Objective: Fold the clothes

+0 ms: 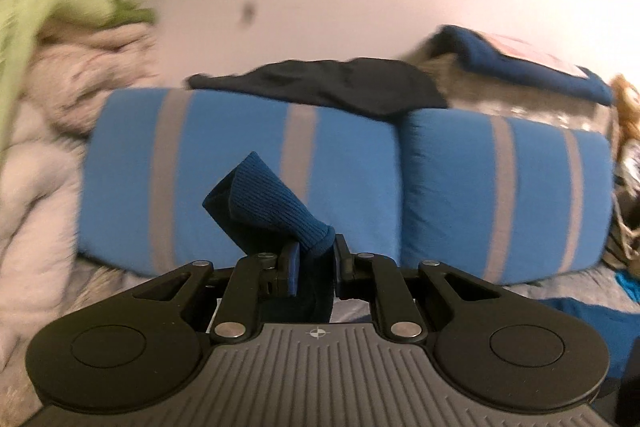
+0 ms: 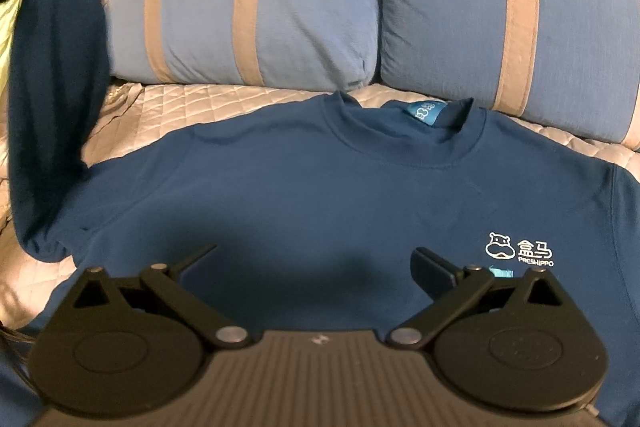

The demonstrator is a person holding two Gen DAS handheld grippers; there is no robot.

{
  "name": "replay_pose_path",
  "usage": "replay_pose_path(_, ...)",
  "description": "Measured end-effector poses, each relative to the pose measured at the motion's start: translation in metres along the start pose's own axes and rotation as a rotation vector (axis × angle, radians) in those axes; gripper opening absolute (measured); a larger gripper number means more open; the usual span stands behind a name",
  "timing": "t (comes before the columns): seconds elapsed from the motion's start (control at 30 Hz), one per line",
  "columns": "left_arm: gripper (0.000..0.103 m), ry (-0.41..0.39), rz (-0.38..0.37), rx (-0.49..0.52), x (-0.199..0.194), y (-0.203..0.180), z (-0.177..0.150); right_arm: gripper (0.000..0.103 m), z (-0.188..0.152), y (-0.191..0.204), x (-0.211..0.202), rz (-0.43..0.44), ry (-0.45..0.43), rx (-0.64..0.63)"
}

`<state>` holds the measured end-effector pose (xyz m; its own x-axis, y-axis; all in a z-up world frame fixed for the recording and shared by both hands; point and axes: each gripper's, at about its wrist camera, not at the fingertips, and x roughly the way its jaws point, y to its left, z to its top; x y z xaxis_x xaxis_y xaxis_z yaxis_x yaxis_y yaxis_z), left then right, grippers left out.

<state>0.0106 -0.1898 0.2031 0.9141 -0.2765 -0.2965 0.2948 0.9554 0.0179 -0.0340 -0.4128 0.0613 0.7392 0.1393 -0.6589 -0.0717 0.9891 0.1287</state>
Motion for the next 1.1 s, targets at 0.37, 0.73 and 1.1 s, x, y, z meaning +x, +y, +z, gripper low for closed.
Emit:
replay_pose_path(0.37,0.066,0.054,-0.224,0.041,0.012,-0.049,-0.024,0.103,-0.002,-0.007,0.002,-0.024,0.009,0.009)
replay_pose_path(0.73,0.071,0.128,-0.048,0.164,-0.028,0.017,-0.063,0.103,-0.001,0.006,0.002,-0.037,-0.005,-0.098)
replay_pose_path(1.1,0.072,0.217,0.046,0.068,-0.047,0.07,-0.108,0.095,-0.002,0.018,-0.009,-0.099,-0.055,-0.284)
